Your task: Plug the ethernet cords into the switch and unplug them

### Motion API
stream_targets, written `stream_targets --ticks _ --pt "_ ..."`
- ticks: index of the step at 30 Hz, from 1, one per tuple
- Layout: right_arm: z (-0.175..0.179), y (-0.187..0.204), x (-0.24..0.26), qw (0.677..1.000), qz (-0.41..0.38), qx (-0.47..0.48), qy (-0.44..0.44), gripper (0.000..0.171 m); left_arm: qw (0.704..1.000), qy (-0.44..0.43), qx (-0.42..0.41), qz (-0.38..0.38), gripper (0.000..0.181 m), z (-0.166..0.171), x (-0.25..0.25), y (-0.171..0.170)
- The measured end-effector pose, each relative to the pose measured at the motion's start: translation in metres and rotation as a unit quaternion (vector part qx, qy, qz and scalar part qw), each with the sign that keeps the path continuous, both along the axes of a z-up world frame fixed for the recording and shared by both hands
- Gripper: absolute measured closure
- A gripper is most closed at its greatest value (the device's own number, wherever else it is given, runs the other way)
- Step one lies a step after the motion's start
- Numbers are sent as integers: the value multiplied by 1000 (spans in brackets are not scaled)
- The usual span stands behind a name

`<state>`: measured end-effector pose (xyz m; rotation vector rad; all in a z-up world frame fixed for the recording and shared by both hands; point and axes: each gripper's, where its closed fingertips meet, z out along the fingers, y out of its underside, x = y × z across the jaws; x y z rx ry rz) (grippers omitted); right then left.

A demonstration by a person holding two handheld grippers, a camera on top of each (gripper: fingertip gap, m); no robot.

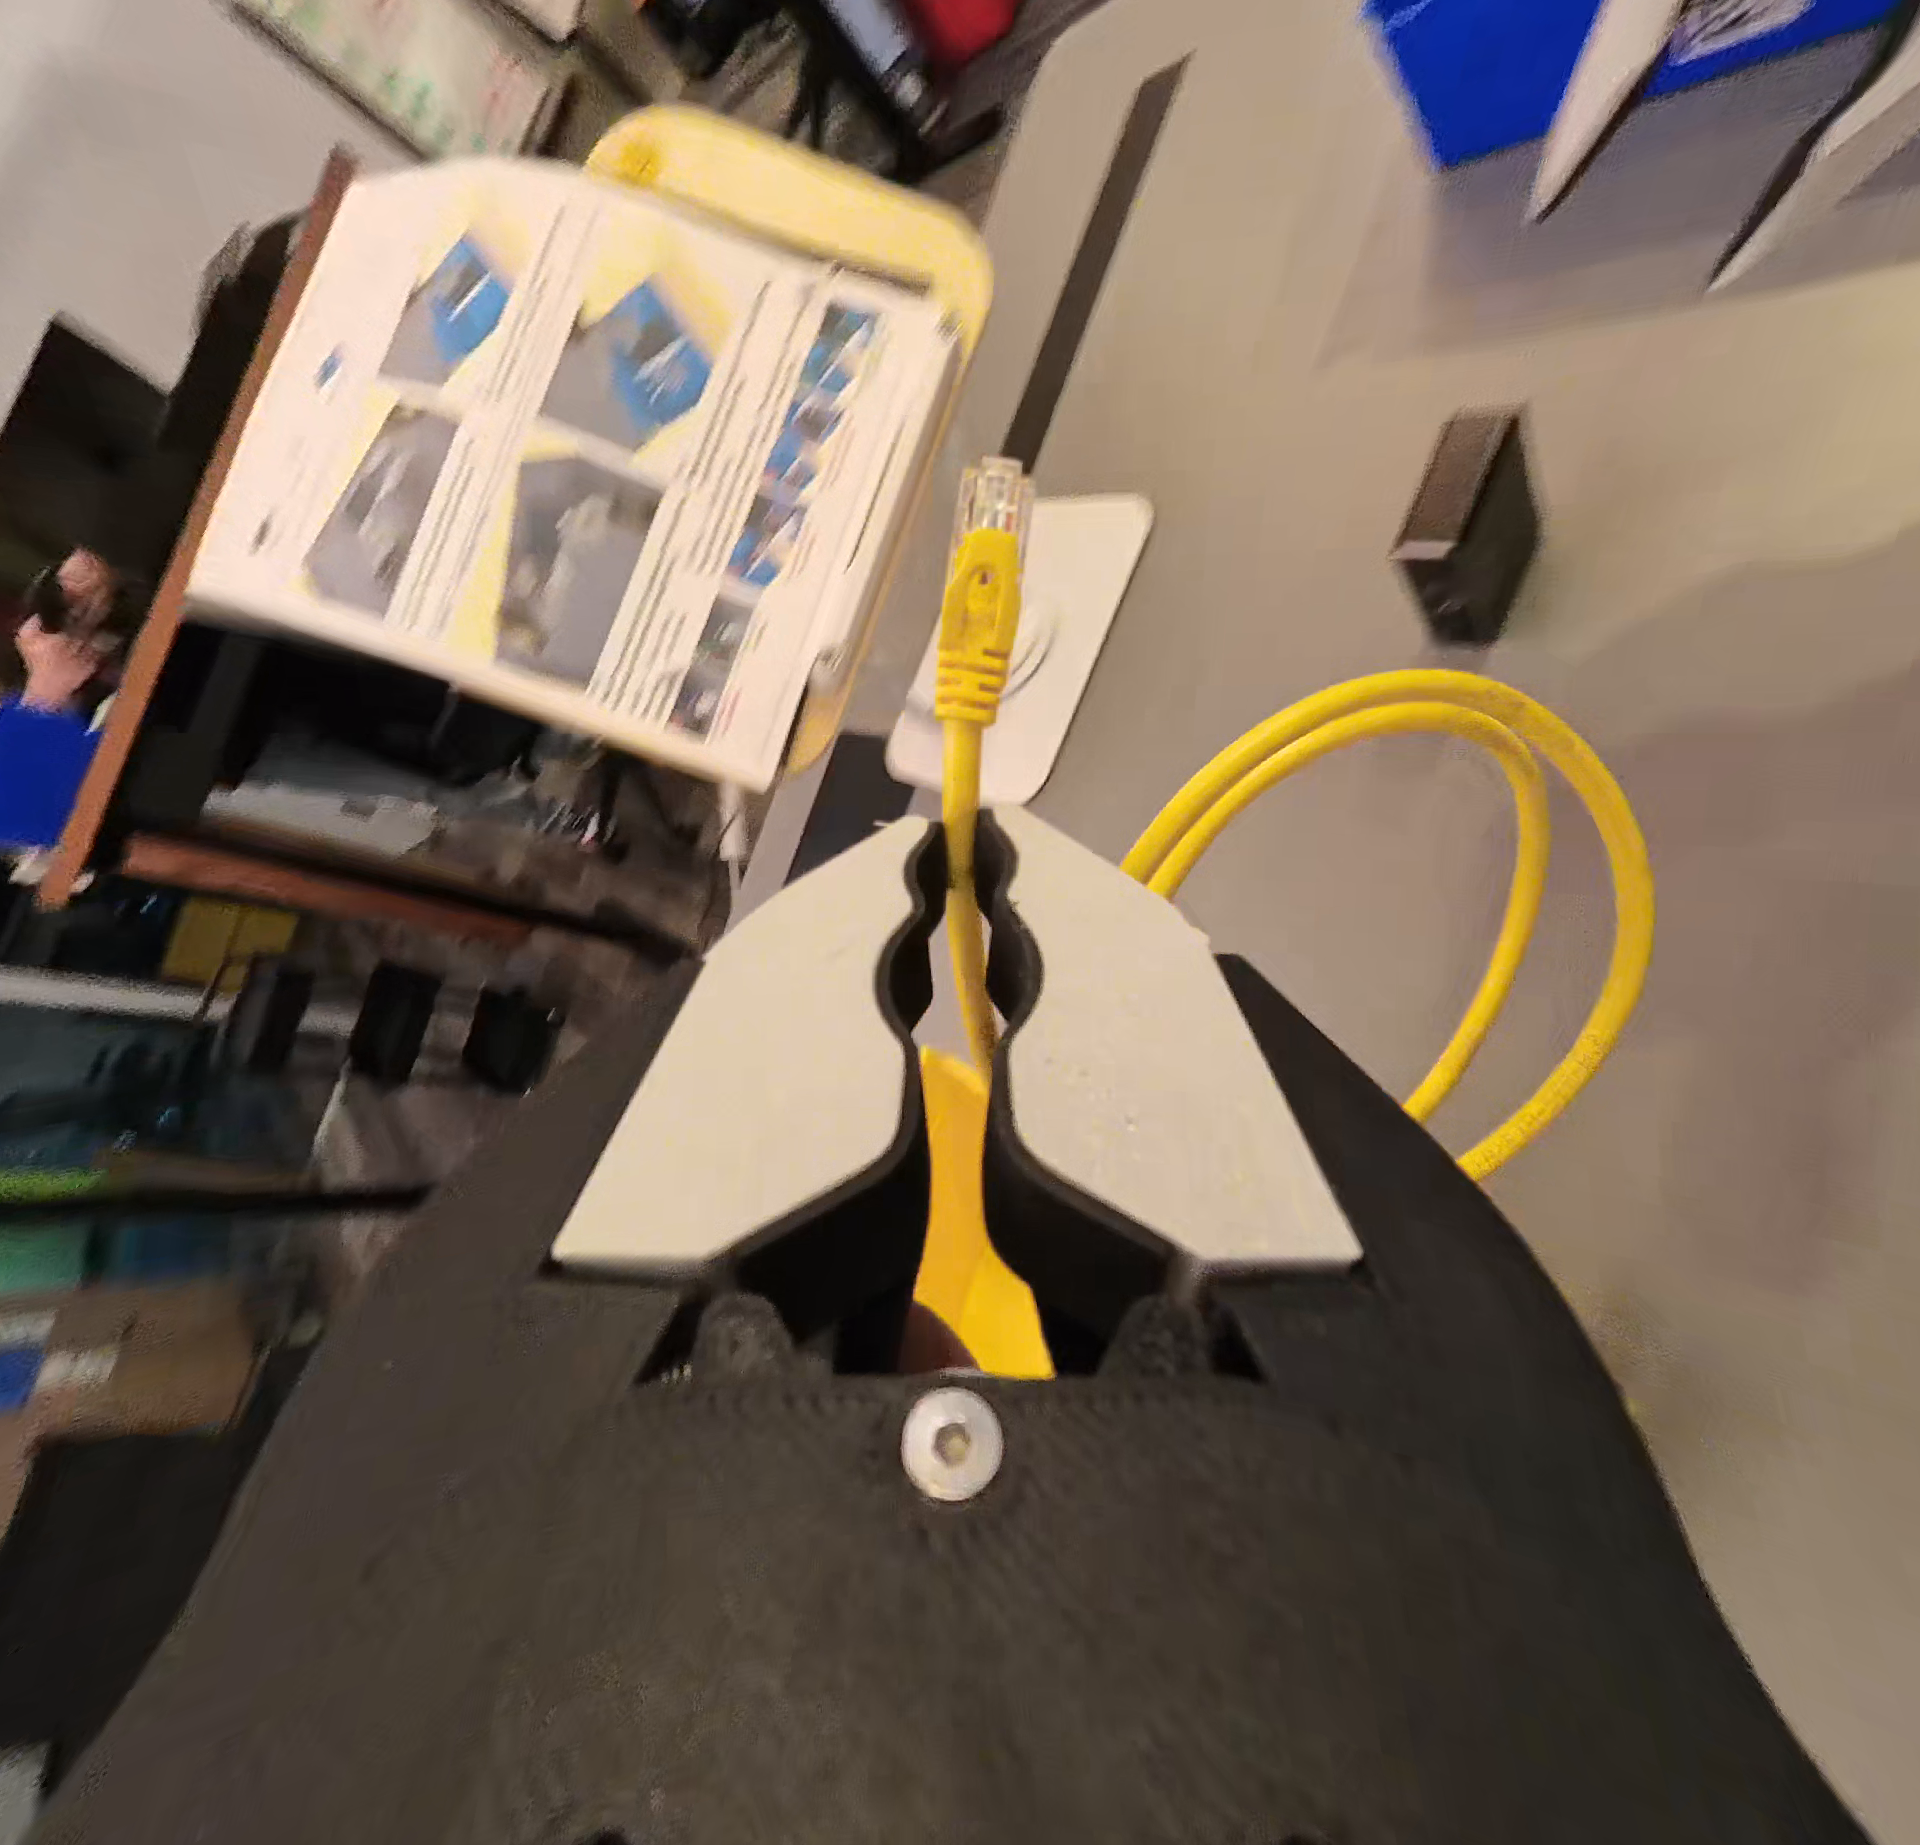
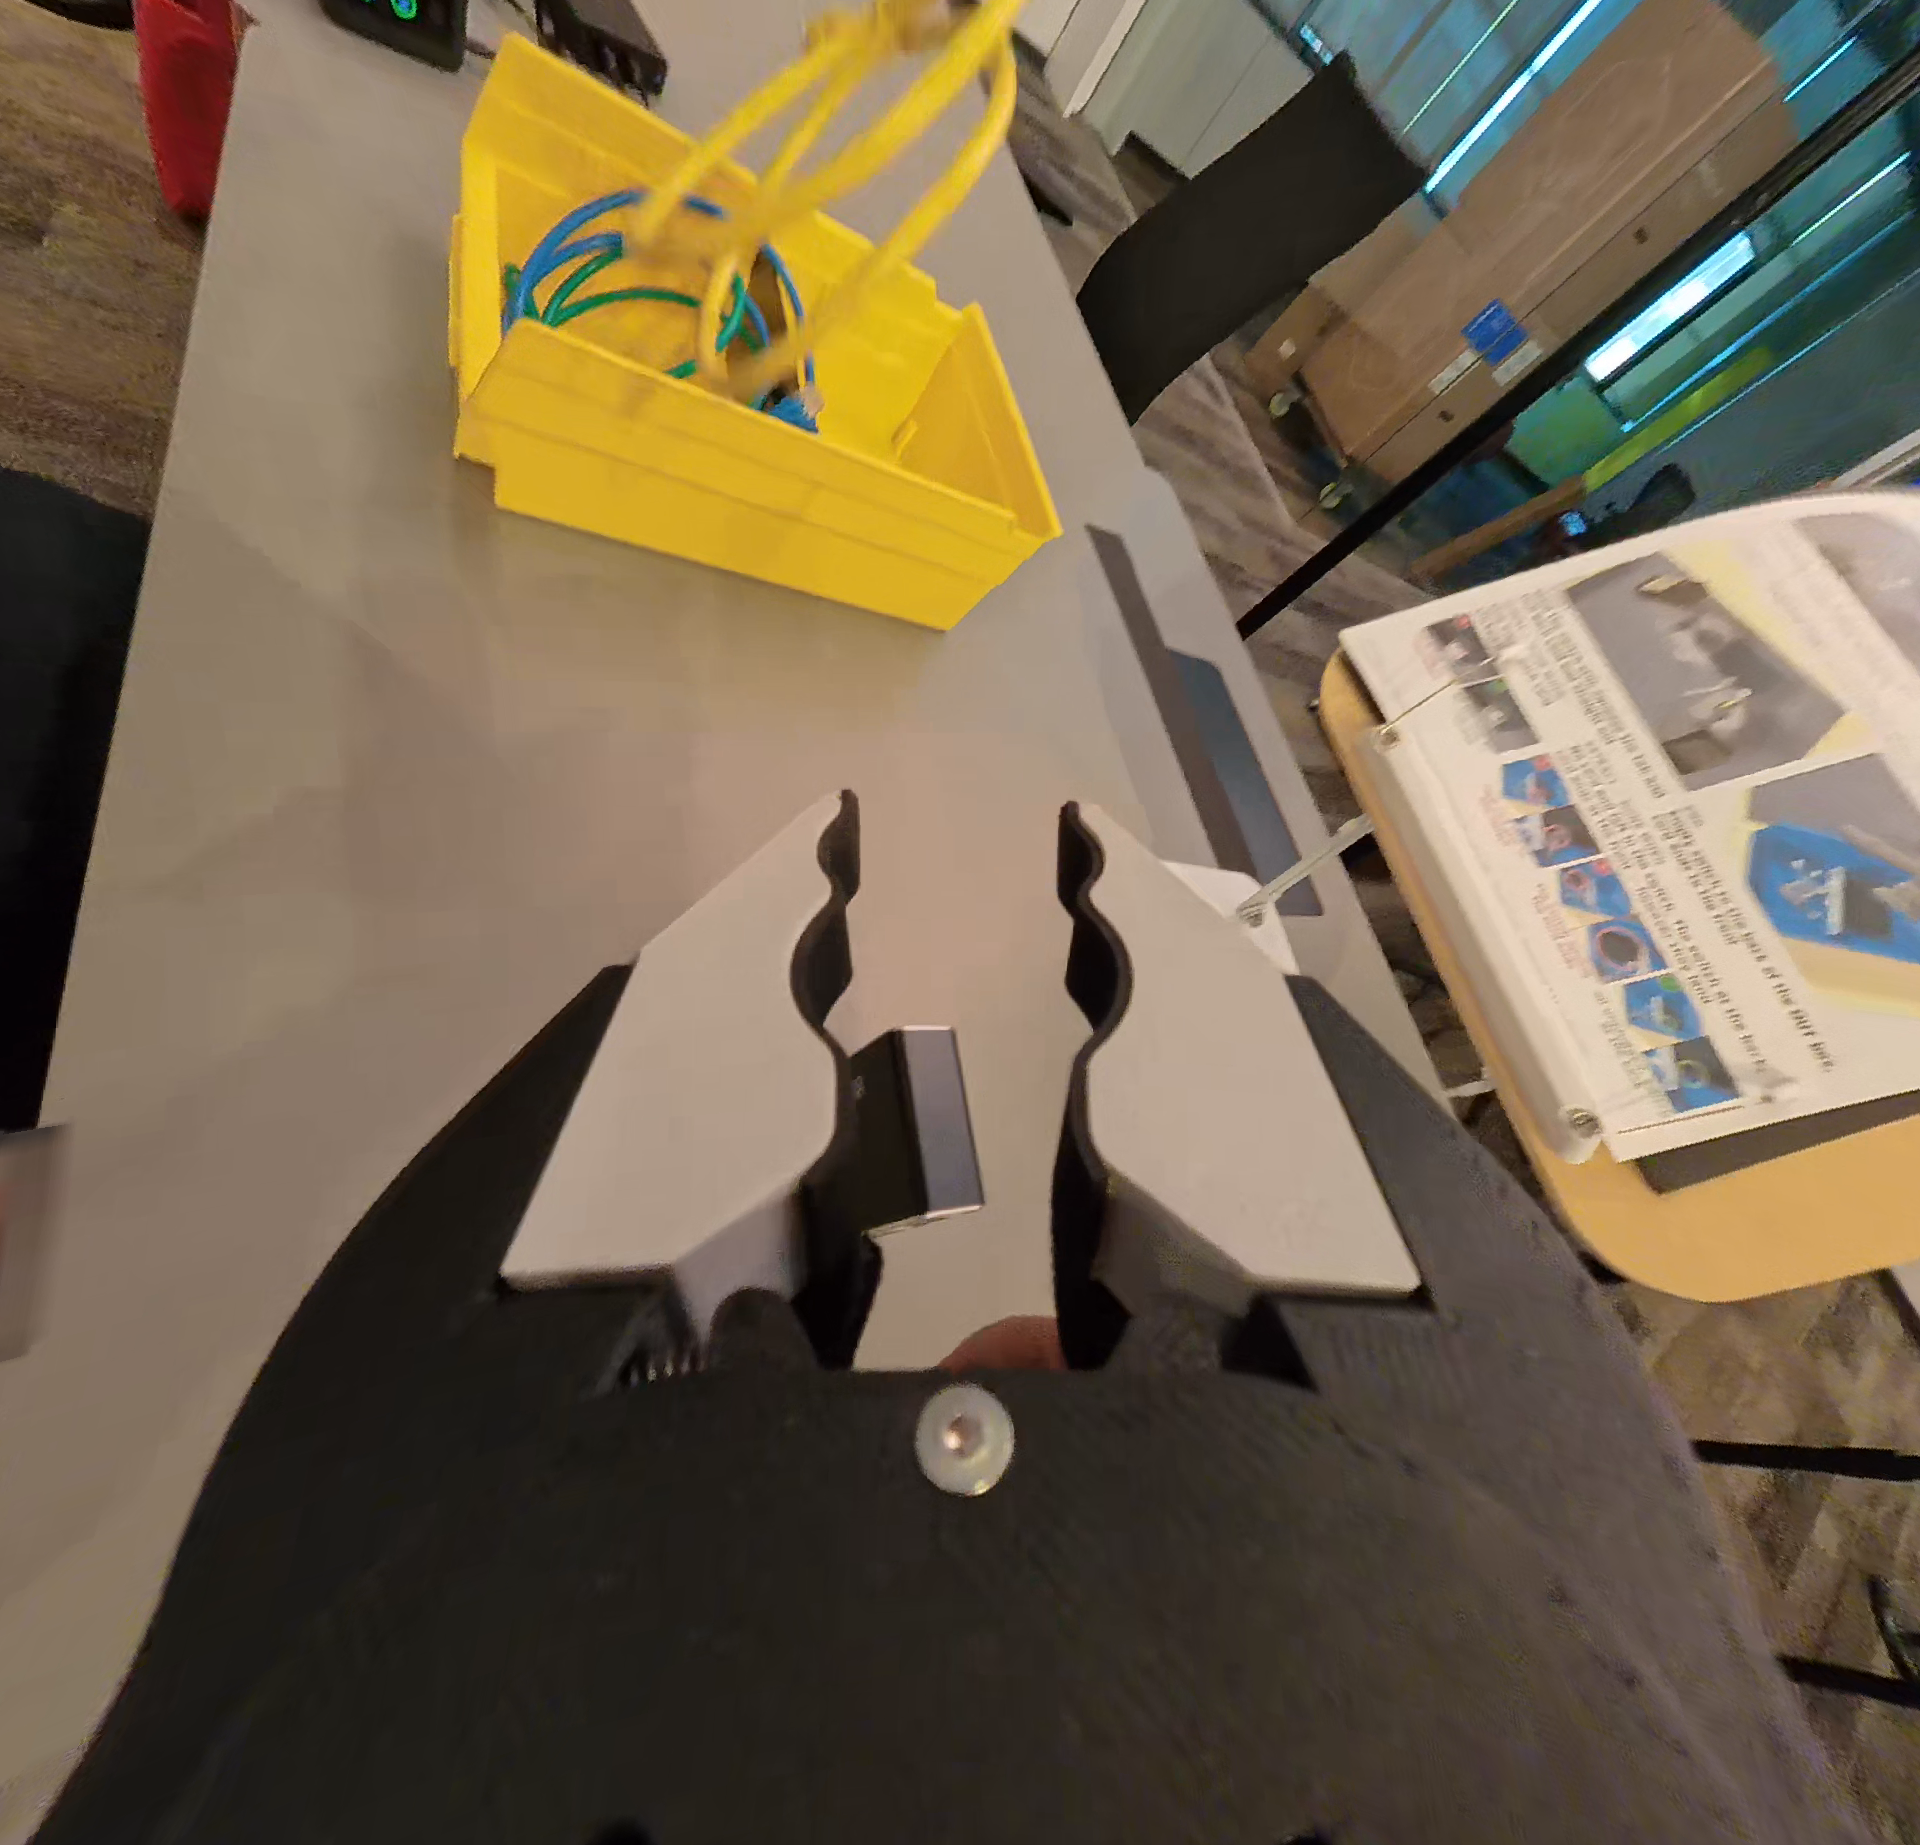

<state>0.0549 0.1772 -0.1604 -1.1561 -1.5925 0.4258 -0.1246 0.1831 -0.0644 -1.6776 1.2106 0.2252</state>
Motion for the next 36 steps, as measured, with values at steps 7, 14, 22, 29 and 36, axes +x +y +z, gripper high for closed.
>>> stream_targets --ticks 7,14,22,29,36 --pt "32 5 9 999 1 31 32 142 989 -27 -96 -108 176 -45 109 26" --pt "25 17 13 997 13 69 -7 138 970 -21 -174 -167 176 -105 159 26" --pt "3 24 6 998 38 39 -24 160 958 -48 -200 -198 177 -117 171 20" --pt "3 24 1 998 55 -9 -5 163 958 -69 -194 -201 176 -117 167 22" --pt "12 26 2 992 78 -74 61 162 960 -128 -160 -193 149 -91 148 25"
